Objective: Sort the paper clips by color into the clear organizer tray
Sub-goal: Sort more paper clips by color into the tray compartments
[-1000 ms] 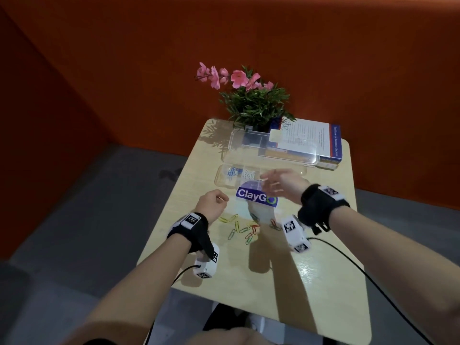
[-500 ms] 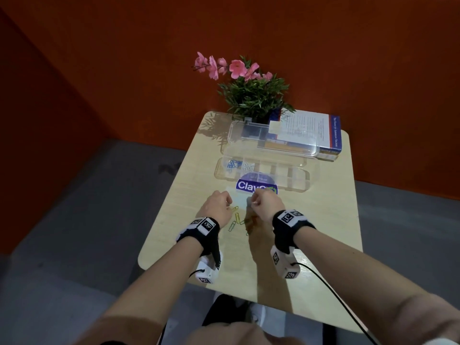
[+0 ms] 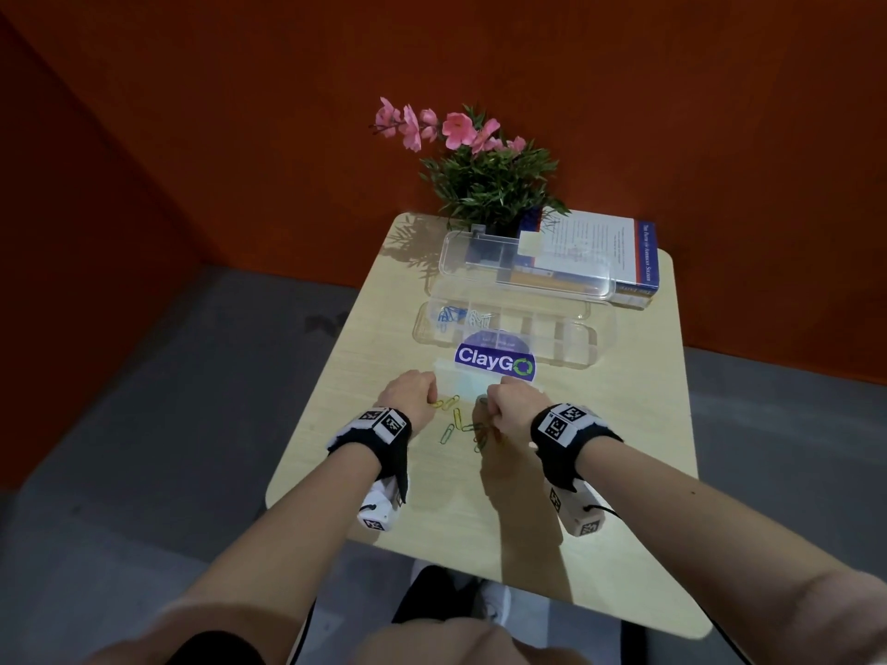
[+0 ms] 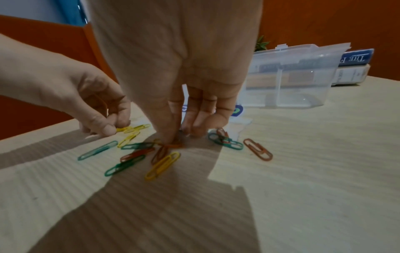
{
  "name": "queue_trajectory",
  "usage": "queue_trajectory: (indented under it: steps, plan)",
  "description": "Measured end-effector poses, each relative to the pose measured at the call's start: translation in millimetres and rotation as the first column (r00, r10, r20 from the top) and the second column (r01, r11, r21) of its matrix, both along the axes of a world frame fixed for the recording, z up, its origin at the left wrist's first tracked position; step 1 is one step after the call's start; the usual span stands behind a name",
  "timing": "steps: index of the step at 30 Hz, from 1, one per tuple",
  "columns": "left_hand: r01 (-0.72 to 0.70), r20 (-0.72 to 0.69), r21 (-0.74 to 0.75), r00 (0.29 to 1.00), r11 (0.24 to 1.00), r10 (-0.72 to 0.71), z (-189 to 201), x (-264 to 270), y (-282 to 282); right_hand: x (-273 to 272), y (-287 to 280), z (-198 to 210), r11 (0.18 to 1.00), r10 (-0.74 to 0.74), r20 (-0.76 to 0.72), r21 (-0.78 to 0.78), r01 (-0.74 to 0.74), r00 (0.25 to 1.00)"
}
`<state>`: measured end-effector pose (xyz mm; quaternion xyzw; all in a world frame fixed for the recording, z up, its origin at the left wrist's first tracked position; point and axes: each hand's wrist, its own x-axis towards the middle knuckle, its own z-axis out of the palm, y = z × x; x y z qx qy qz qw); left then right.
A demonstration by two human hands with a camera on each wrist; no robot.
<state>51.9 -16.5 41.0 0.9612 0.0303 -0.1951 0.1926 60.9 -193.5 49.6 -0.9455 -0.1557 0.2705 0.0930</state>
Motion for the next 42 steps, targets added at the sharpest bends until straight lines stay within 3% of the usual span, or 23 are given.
queue_trajectory:
  steps: [4, 15, 18, 20, 22, 25, 29, 30, 32, 34, 39, 40, 42]
  plan:
    - [0.008, -0.021, -0.003, 1.000, 1.000, -0.008, 3, 2, 2, 0, -1, 3, 0.999, 0.009, -0.066, -0.034, -0.012, 0.998]
    - [-0.082, -0.067, -0.122, 0.995, 0.989, 0.074, 5, 3, -11, -8, -1, -3, 0.999, -0.012, -0.053, 0.038, 0.014, 0.999]
    - [-0.128, -0.070, -0.193, 0.991, 0.973, 0.116, 5, 5, -20, -8, -3, -2, 0.991, -0.082, -0.050, 0.104, 0.087, 0.995]
    - [-0.113, -0.070, -0.162, 0.992, 0.980, 0.103, 5, 6, -25, -7, -7, -3, 0.947, -0.218, -0.082, 0.224, 0.231, 0.972]
    - [-0.104, -0.068, -0.113, 0.993, 0.988, 0.096, 6, 9, -27, -6, -14, -5, 0.839, -0.367, -0.204, 0.350, 0.418, 0.908]
    - [-0.105, -0.088, -0.052, 0.991, 0.993, 0.100, 9, 14, -29, -7, -18, -3, 0.496, -0.487, -0.536, 0.480, 0.723, 0.690]
    - [-0.107, -0.135, -0.031, 0.986, 0.994, 0.102, 9, 16, -29, -13, -18, 6, 0.057, -0.434, -0.792, 0.453, 0.890, 0.431]
    - [-0.108, -0.131, -0.035, 0.986, 0.994, 0.102, 8, 17, -28, -14, -18, 6, -0.023, -0.398, -0.837, 0.417, 0.908, 0.375]
    - [-0.110, -0.116, -0.044, 0.988, 0.993, 0.105, 7, 17, -27, -16, -19, 9, -0.104, -0.339, -0.889, 0.360, 0.927, 0.308]
    - [-0.106, -0.102, -0.056, 0.990, 0.993, 0.100, 7, 17, -25, -18, -21, 13, -0.079, -0.338, -0.891, 0.349, 0.934, 0.304]
    - [-0.156, -0.086, -0.139, 0.986, 0.978, 0.145, 6, 12, -18, -25, -22, 3, 0.136, -0.467, -0.802, 0.351, 0.926, 0.373]
    - [-0.180, -0.091, -0.166, 0.982, 0.970, 0.167, 6, 12, -17, -27, -23, -1, 0.219, -0.515, -0.742, 0.370, 0.903, 0.429]
    - [-0.226, -0.106, -0.217, 0.972, 0.950, 0.208, 8, 10, -15, -33, -22, -4, 0.496, -0.596, -0.527, 0.351, 0.794, 0.605]
